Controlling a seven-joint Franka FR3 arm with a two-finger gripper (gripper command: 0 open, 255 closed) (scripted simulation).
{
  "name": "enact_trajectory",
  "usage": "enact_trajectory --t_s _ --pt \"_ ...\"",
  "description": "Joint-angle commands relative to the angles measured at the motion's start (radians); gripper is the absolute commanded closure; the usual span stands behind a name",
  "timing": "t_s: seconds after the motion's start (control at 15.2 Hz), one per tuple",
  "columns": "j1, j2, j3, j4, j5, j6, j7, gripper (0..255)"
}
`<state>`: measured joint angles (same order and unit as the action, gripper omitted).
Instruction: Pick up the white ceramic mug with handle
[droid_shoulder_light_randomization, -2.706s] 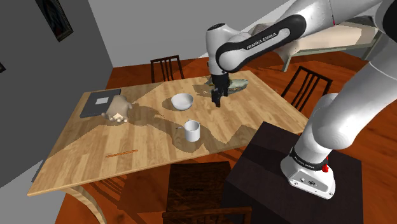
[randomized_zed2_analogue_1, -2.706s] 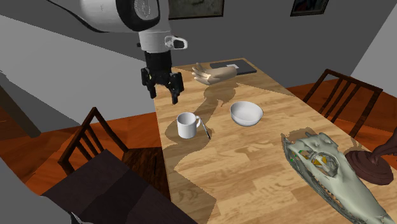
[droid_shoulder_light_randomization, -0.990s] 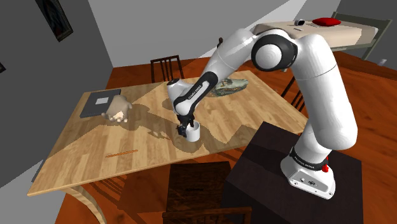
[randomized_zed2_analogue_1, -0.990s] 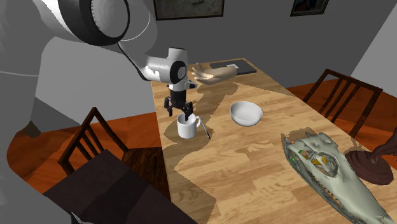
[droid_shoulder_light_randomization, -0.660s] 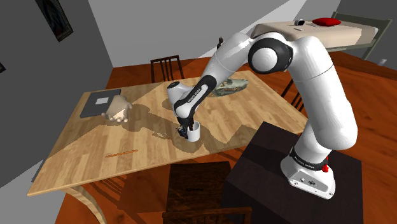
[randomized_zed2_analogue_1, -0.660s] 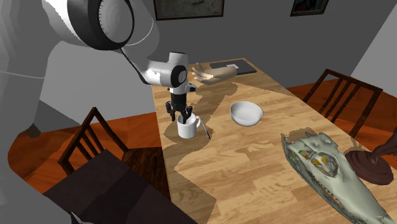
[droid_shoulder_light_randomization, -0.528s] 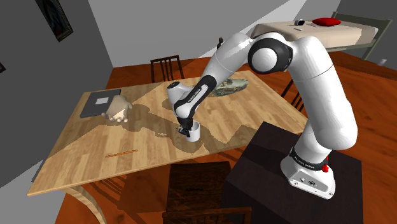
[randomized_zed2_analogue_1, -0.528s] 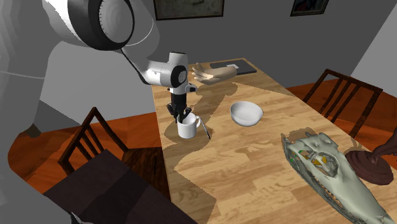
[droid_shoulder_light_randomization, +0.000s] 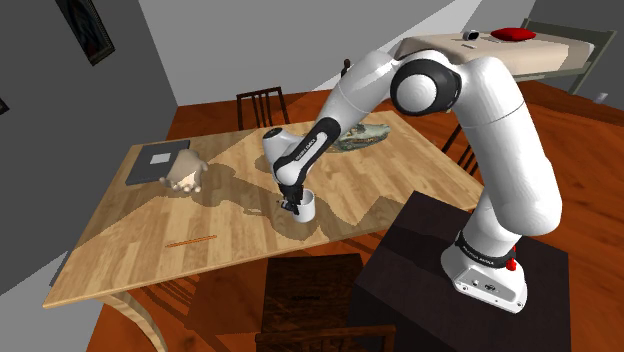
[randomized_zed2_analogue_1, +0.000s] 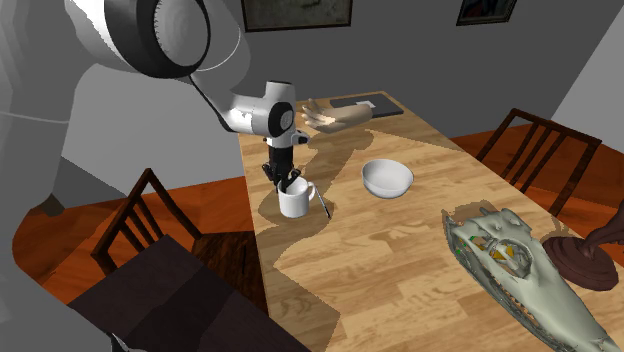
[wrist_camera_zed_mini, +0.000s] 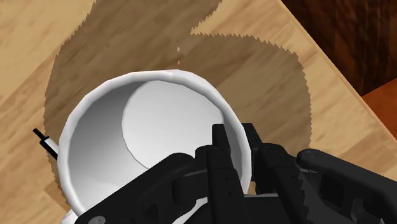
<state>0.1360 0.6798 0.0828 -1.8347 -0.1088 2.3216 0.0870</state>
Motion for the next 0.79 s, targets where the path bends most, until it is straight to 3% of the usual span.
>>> enact_trajectory --t_s 0.0,0.73 --pt "-0.001 -0.016 0.002 -0.005 0.002 -0.012 -0.001 255" --pt "-0.007 -0.129 0.011 -0.019 0.015 -0.109 -0.011 255"
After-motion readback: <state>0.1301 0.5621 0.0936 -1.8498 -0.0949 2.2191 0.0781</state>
